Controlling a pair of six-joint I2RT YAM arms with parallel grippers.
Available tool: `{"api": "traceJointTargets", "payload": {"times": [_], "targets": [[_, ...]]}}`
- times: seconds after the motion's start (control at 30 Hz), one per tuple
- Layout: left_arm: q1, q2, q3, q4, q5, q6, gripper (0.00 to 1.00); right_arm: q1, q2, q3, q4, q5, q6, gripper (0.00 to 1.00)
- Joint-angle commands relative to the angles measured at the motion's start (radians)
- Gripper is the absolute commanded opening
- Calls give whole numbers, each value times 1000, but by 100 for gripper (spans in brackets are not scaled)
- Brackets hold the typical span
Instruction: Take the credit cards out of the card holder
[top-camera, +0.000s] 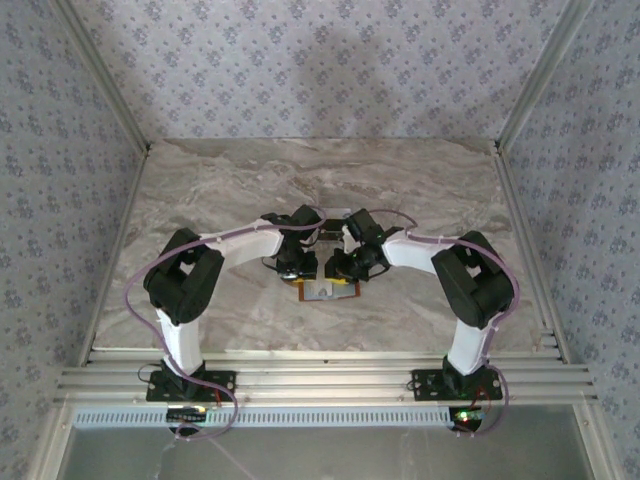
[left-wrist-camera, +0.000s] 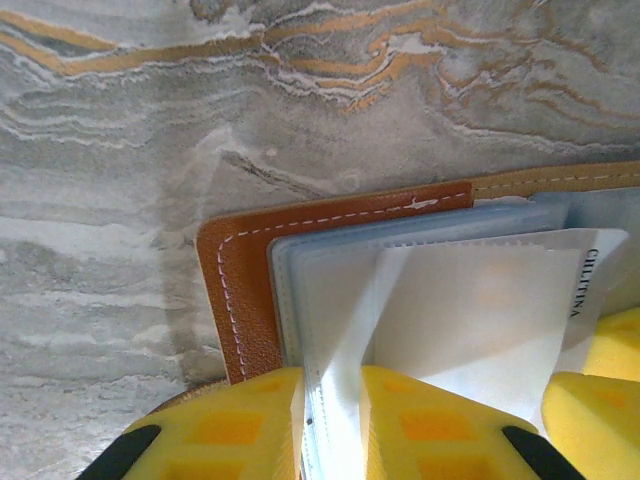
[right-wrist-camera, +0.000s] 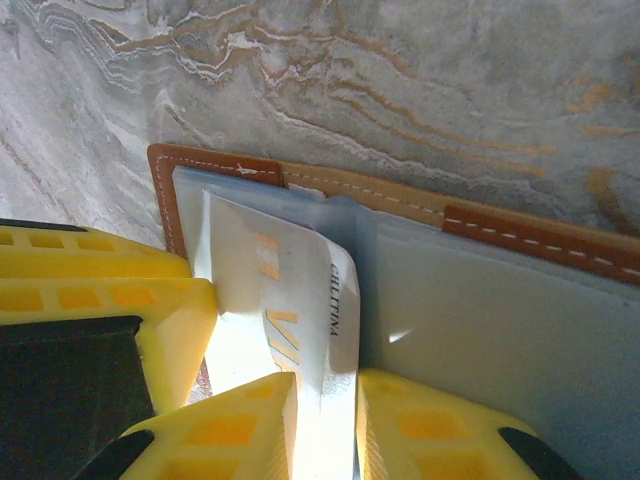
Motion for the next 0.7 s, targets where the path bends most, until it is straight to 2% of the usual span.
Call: {"api": "traceJointTargets", "payload": {"times": [0.0,0.33,0.67], "targets": [[-6,17,-29,-36,-8,11,22,-11,27,-25,62,-48,30,23],[-5,16,-29,-37,-9,11,22,-29,37,-75,151,-72,58,14],[-3,3,-33,-48,-27,14,21,-56,-13,-103,105,-30,38,8]]}}
